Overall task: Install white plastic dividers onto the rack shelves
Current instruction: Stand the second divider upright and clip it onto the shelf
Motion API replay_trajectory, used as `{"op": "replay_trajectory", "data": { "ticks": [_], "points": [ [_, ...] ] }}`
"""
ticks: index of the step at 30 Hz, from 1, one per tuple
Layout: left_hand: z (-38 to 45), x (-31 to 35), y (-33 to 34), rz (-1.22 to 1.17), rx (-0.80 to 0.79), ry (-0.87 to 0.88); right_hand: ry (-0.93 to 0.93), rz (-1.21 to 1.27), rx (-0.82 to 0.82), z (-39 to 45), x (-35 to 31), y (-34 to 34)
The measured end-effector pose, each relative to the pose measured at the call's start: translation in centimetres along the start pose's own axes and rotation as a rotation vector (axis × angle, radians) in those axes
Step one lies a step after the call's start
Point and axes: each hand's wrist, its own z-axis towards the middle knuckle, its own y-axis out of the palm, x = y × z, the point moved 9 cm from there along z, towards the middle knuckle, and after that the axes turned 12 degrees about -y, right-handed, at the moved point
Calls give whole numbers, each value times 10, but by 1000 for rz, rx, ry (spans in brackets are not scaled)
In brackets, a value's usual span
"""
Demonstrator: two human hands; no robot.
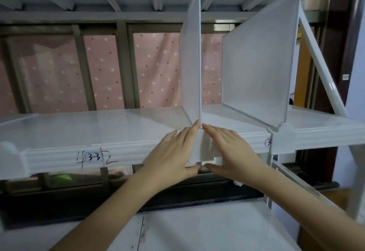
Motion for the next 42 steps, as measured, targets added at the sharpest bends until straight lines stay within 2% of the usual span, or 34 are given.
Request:
{"op": "replay_trajectory", "data": {
  "ticks": [2, 5, 11, 16, 31, 42],
  "points": [
    [-2, 3, -1, 140, 141, 25, 0, -19, 28, -1, 1, -1],
    [-3, 3, 2, 219, 351, 36, -11, -58, 45, -1, 1, -2],
    [-1, 1, 11, 311, 497, 44, -45, -69, 83, -1, 5, 2],
    [-1, 1, 12, 272, 603, 69, -88, -69, 136, -5, 9, 3],
    [-13, -3, 3, 310, 770, 100, -165, -127, 324, -6, 5, -4],
    [-17, -8, -1, 262, 808, 115, -214, -121, 353, -3, 3, -1]
  ]
}}
